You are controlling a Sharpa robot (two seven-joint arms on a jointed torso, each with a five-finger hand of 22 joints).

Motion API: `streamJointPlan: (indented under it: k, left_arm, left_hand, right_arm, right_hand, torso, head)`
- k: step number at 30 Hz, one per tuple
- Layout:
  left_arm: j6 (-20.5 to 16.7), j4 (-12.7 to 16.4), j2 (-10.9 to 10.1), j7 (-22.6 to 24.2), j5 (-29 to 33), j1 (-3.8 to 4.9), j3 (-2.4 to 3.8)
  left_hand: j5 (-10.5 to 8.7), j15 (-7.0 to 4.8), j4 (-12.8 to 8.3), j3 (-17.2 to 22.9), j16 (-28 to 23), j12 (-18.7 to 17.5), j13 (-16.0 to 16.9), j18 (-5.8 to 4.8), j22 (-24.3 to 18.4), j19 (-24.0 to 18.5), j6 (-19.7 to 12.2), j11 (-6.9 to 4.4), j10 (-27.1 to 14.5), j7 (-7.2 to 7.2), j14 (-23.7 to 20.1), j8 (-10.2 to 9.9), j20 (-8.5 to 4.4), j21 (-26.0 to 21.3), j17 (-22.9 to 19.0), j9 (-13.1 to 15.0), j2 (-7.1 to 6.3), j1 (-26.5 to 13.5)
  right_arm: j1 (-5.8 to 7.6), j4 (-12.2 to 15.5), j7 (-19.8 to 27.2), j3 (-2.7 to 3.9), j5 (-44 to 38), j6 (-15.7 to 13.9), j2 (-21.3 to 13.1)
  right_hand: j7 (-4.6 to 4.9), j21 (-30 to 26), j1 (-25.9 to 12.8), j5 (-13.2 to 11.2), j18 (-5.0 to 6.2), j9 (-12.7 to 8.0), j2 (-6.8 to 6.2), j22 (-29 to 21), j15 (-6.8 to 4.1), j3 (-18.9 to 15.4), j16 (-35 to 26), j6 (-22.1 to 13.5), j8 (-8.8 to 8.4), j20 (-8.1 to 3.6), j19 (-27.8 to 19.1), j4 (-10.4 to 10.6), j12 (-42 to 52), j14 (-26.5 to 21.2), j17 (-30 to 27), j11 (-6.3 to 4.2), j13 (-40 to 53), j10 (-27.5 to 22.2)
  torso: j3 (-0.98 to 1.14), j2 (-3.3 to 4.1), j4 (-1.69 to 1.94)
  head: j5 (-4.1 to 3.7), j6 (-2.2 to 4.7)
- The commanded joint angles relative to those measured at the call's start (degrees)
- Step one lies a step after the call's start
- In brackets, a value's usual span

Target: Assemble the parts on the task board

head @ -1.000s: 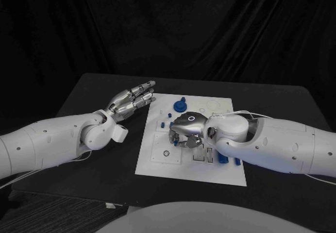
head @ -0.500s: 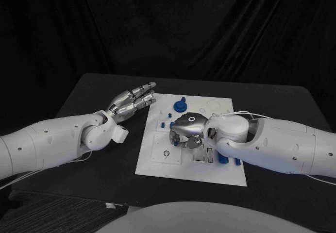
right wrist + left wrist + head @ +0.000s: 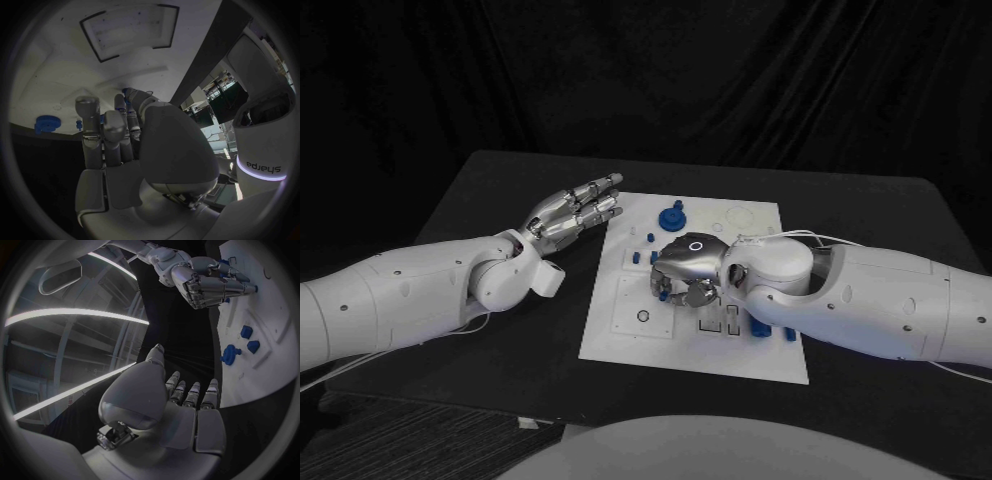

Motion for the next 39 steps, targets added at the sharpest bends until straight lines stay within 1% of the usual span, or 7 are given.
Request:
streamJointPlan:
  k: [1, 4, 12, 21, 27, 32, 39]
  left_arm:
    - [0.80, 0.07, 0.10, 0.36, 0.34, -0.11, 0.05]
    - [0.81, 0.03, 0.09, 0.34, 0.34, -0.15, 0.05]
    - [0.90, -0.15, 0.13, 0.26, 0.34, -0.26, 0.05]
    - [0.98, -0.31, 0.20, 0.16, 0.34, -0.36, 0.05]
    - [0.97, -0.30, 0.09, 0.17, 0.34, -0.39, 0.05]
    - [0.91, -0.23, -0.12, 0.16, 0.34, -0.41, 0.05]
    - [0.79, -0.17, -0.32, 0.16, 0.35, -0.43, 0.05]
  left_hand:
    - [0.33, 0.32, -0.33, 0.12, 0.25, 0.25, 0.00, 1.08, 0.05, 0.26, 0.22, 0.15, -0.11, 0.37, 0.06, 0.27, 0.23, 0.37, 0.07, 0.10, 0.50, 0.33]
    - [0.33, 0.32, -0.33, 0.12, 0.25, 0.25, 0.00, 1.08, 0.05, 0.26, 0.22, 0.15, -0.11, 0.37, 0.06, 0.27, 0.23, 0.37, 0.07, 0.10, 0.50, 0.33]
    - [0.36, 0.35, -0.42, 0.14, 0.27, 0.25, 0.00, 1.08, 0.10, 0.31, 0.45, 0.18, -0.13, 0.44, 0.08, 0.31, 0.25, 0.39, 0.08, 0.13, 0.52, 0.41]
    - [0.37, 0.38, -0.49, 0.16, 0.28, 0.26, 0.00, 1.08, 0.12, 0.33, 0.51, 0.19, -0.13, 0.47, 0.09, 0.33, 0.25, 0.40, 0.08, 0.14, 0.53, 0.46]
    - [0.37, 0.38, -0.49, 0.16, 0.28, 0.26, 0.00, 1.08, 0.12, 0.33, 0.51, 0.19, -0.13, 0.47, 0.09, 0.33, 0.25, 0.40, 0.08, 0.14, 0.53, 0.46]
    - [0.37, 0.38, -0.50, 0.16, 0.28, 0.26, 0.00, 1.07, 0.13, 0.34, 0.53, 0.20, -0.13, 0.48, 0.09, 0.33, 0.25, 0.40, 0.09, 0.14, 0.53, 0.47]
    - [0.38, 0.40, -0.58, 0.15, 0.30, 0.28, 0.01, 1.07, 0.18, 0.38, 0.66, 0.21, -0.11, 0.50, 0.10, 0.37, 0.26, 0.42, 0.09, 0.16, 0.51, 0.52]
  right_arm:
    - [-0.30, -0.13, -2.57, -0.01, -0.44, 1.37, 0.00]
    - [-0.42, -0.18, -2.96, -0.01, -0.44, 1.52, 0.00]
    - [-0.72, -0.20, -3.30, -0.01, -0.44, 1.00, -0.02]
    - [-0.82, -0.13, -3.19, -0.01, -0.45, 0.23, -0.26]
    - [-0.69, 0.72, -2.82, -0.01, -0.45, -3.49, -1.78]
    - [1.30, 2.72, -2.38, 0.00, -0.45, -8.55, -4.55]
    - [6.95, 5.69, -3.19, 0.00, -0.45, -11.44, -9.96]
  right_hand:
    - [0.38, -1.98, -0.96, -1.06, 0.92, -0.84, -0.46, 4.00, 0.16, 0.07, -0.75, -2.59, -1.76, 0.26, -0.86, -0.30, -0.68, -0.86, -0.73, 0.31, -0.14, -1.36]
    - [-0.48, -3.73, -1.62, -1.67, 1.14, -1.56, -0.94, 3.66, 0.50, 0.01, -1.26, -5.33, -3.28, 0.58, -1.62, -0.29, -1.17, -1.59, -1.33, 0.70, -0.17, -2.94]
    - [-1.91, -6.16, -2.45, -2.61, 1.54, -2.51, -1.29, 3.25, 0.65, -0.48, -1.71, -8.76, -3.47, 0.95, -2.59, -0.58, -1.47, -2.68, -2.10, 1.26, 0.08, -6.39]
    - [-2.01, -7.18, -2.71, -3.06, 1.70, -2.63, -1.27, 3.07, 0.58, -0.80, -2.06, -9.20, -3.34, 0.96, -2.94, -0.62, -1.38, -3.08, -2.59, 1.42, 0.21, -7.30]
    - [-2.28, -9.68, -3.13, -5.14, 2.00, -2.96, -0.99, 2.61, 0.34, -2.72, -2.66, -10.03, -3.20, 0.86, -3.77, -0.73, -1.17, -4.09, -3.52, 1.93, 0.46, -12.09]
    - [-2.12, -9.05, -2.90, -6.15, 1.80, -3.72, -0.49, 2.84, 0.28, -6.44, -1.70, -10.95, -3.20, 0.82, -2.92, 0.25, -0.87, -3.60, -2.89, 2.19, -0.04, -18.00]
    - [-1.80, -8.71, -0.08, -6.36, 1.70, -4.91, -1.35, 3.02, 0.06, -10.44, -1.31, -11.18, -3.04, 0.61, -1.90, 4.67, -1.01, -3.08, -2.89, 1.86, -0.79, -23.89]
  torso:
    - [-0.01, 0.00, 0.00]
    - [-0.01, 0.00, 0.00]
    - [0.02, -0.02, 0.01]
    - [0.02, -0.02, 0.00]
    - [0.03, -0.01, 0.00]
    - [0.03, -0.02, 0.01]
    - [0.02, -0.04, 0.01]
  head:
    - [0.09, 0.00]
    - [0.12, 0.00]
    - [0.08, 0.00]
    - [0.08, 0.00]
    - [0.09, 0.00]
    - [-0.08, 0.00]
    - [-0.26, 0.00]
